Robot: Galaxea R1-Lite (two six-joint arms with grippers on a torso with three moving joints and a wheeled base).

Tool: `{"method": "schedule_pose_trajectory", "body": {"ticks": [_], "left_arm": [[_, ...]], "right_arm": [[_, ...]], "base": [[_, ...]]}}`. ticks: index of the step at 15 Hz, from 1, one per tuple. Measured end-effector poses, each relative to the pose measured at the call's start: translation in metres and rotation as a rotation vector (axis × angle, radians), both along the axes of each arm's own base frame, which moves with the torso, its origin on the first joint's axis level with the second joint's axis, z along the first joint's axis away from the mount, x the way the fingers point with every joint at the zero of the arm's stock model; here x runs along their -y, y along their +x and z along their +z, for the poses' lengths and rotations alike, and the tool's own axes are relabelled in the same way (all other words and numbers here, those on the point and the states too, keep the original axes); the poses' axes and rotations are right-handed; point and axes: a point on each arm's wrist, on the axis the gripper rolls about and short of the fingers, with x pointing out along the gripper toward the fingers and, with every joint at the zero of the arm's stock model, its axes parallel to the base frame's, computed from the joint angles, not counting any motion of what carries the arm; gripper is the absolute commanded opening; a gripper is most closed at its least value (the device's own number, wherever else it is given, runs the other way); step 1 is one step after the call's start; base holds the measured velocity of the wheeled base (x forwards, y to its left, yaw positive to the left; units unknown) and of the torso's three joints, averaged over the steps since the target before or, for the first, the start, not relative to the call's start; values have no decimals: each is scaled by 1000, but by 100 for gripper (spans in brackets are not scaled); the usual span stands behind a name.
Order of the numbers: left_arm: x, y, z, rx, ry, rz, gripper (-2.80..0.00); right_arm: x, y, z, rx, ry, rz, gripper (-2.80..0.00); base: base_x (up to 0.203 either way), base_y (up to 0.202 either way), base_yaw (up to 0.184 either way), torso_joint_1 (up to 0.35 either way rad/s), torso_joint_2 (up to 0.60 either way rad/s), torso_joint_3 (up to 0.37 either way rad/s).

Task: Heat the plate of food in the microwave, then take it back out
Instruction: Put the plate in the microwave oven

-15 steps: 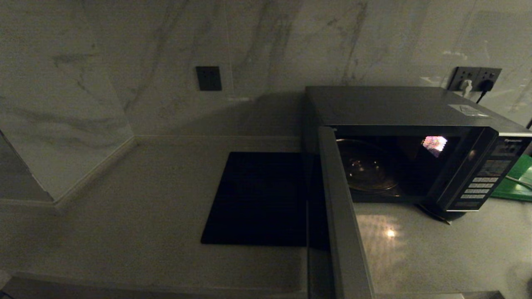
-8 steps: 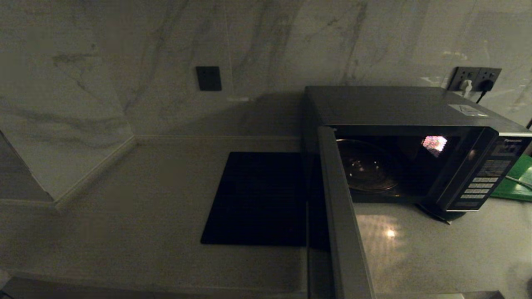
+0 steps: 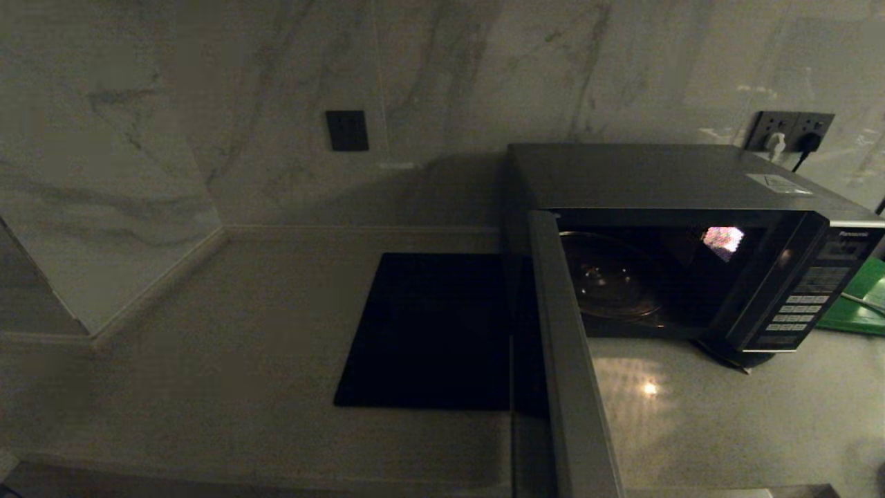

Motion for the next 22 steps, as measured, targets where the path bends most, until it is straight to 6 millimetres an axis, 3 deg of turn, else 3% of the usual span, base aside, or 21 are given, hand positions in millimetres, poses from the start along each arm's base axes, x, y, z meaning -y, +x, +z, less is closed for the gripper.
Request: {"method": "schedule_pose_trajectory", "body": {"ticks": [15, 16, 22], "left_arm": [[0, 0, 0, 0, 0, 0, -280], [0, 0, 0, 0, 0, 0, -280], [0, 0, 0, 0, 0, 0, -280]], "right_arm": [[5, 1, -10, -6, 21, -1, 0], [5, 1, -10, -6, 22, -1, -280], [5, 1, -12, -7, 25, -2, -280]], "base": [[0, 0, 0, 0, 0, 0], [0, 0, 0, 0, 0, 0], [0, 0, 0, 0, 0, 0]]}}
